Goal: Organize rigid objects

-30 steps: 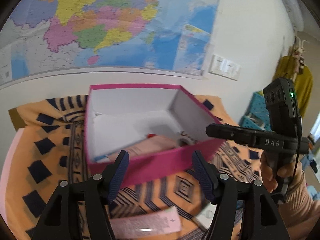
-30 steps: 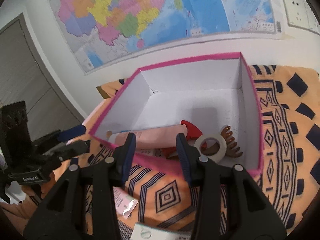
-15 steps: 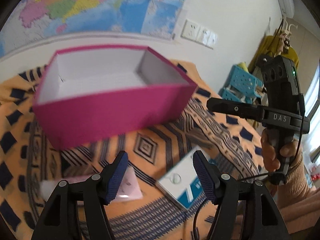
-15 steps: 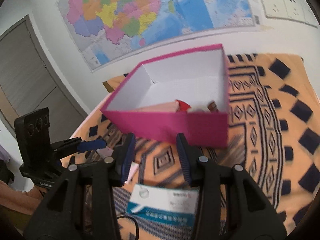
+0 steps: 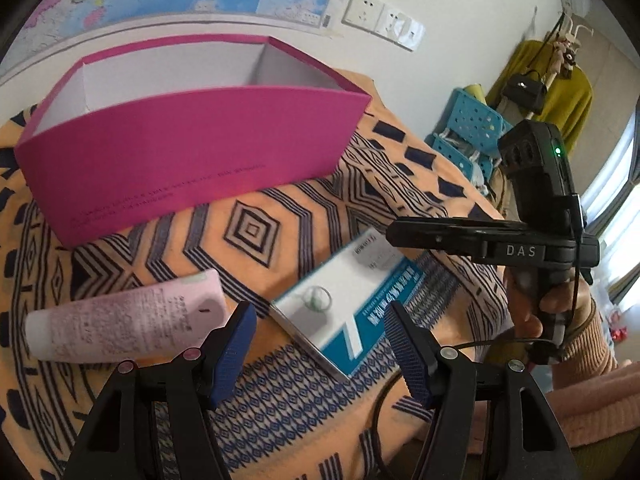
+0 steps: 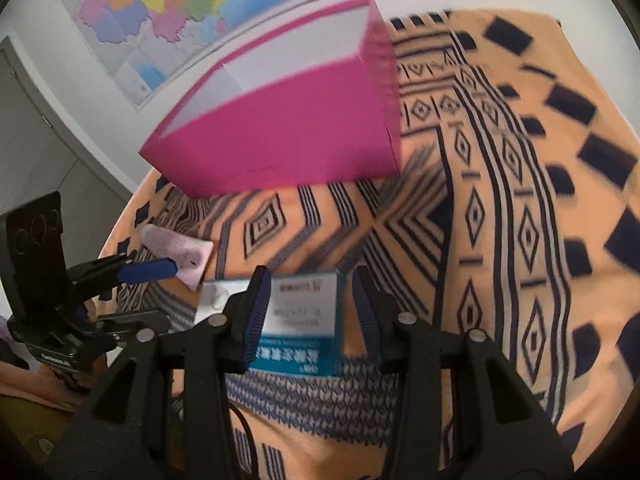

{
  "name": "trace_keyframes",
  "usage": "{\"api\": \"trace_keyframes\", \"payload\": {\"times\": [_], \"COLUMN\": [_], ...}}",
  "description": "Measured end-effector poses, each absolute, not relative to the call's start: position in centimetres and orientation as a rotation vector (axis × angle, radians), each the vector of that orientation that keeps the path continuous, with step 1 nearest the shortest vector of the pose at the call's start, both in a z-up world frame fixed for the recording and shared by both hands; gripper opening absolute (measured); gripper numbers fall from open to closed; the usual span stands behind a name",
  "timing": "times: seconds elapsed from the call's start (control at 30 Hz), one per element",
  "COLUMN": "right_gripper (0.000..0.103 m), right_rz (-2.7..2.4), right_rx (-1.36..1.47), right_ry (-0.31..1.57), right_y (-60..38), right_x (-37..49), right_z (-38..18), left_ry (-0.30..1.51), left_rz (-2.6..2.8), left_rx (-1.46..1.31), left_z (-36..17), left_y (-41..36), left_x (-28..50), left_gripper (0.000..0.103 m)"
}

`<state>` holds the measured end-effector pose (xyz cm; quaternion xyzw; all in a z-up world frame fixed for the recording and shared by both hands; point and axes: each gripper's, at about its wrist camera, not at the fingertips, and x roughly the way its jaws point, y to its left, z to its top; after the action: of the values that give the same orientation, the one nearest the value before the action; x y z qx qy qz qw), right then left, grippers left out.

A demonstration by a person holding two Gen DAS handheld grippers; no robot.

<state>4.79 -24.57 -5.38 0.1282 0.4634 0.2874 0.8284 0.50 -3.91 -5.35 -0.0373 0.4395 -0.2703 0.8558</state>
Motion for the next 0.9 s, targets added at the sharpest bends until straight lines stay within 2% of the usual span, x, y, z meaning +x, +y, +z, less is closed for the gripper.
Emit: {"api": "trace_keyframes", "payload": {"times": [0.17, 0.23, 0.9], "right_gripper": [0.045, 0.045, 0.041], "right_rz": [0.608, 0.615, 0.629], "right_rx": [0.288, 0.286, 0.267], "right_ry": [0.997, 1.001, 1.004], "right_y": [-25.0, -24.9, -23.5], "right_x": [4.4, 4.3, 3.7], "right_z": [-5.8, -6.0, -6.5], "left_ry": [0.952, 0.965, 0.991], "left_rz": [-0.595, -0.602, -0.573], "left_rx": [-0.092, -0.094, -0.107], "left_z": [-5.9, -6.2, -6.6], "left_y": [-4.4, -4.7, -5.2], "left_x": [0.6, 0.7, 2.2], "left_gripper": [0.065, 0.060, 0.056]}}
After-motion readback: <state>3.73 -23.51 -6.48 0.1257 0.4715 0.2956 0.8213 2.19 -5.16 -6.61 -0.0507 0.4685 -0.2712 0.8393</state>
